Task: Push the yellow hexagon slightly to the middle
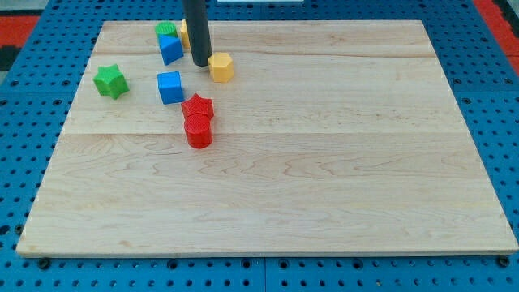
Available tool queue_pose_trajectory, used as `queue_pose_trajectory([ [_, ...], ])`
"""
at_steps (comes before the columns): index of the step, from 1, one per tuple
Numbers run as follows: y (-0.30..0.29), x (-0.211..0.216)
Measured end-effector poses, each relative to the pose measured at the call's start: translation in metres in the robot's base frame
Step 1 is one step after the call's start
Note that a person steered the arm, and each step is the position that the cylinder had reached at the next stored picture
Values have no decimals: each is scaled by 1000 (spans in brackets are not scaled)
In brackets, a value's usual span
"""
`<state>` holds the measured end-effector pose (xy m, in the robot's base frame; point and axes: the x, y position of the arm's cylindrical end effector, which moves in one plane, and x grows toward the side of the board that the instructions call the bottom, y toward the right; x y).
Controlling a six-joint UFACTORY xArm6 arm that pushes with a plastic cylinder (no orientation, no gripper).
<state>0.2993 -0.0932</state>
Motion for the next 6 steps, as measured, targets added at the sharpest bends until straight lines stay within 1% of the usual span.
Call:
queue_pose_trajectory([
  [1, 0, 30],
  [2, -13, 86],
  [3, -20, 97],
  [4, -36, 65],
  [5, -42, 41],
  [6, -19, 42],
])
